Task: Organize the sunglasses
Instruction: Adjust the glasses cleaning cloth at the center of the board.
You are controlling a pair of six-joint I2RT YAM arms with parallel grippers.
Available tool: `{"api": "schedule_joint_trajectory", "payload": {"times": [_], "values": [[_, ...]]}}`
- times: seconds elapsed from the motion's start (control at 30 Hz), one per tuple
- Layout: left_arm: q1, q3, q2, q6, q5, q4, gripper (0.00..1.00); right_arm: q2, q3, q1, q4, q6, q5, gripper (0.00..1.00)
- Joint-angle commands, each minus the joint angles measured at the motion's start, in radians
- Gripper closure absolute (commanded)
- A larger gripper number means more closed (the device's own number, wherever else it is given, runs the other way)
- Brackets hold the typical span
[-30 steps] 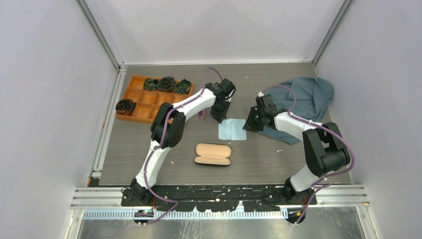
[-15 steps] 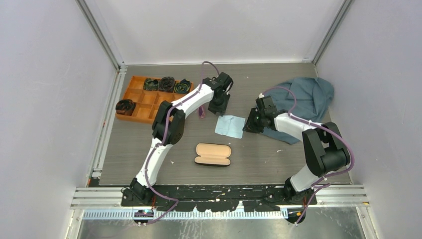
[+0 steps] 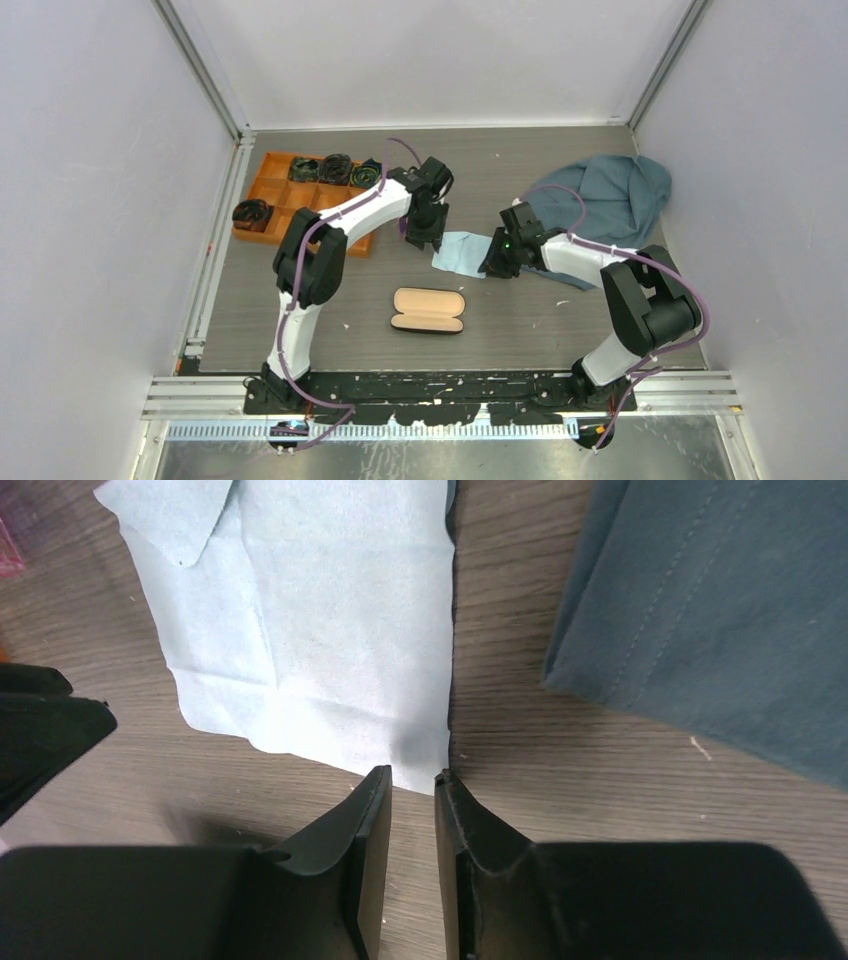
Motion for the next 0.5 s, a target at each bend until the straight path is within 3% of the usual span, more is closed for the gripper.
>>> {"api": "schedule_joint_trajectory", "payload": {"times": [0.0,0.3,0.47], "values": [[-0.001,-0.075,-0.049,-0.074,0.061,0.091,0.59,0.021,0.012,0.027,0.011,0.052,0.072,0.73],[-0.001,-0.091,-0.02,-0.105,0.035,0.096,0.65,-0.015,0.003,0.034,-0.03,0.069,0.195,0.71],[-0.001,-0.104,0.003,-0.151,0.033,0.106,0.74,-0.012,-0.002,0.034,-0.018,0.072,0.187,0.71]]}}
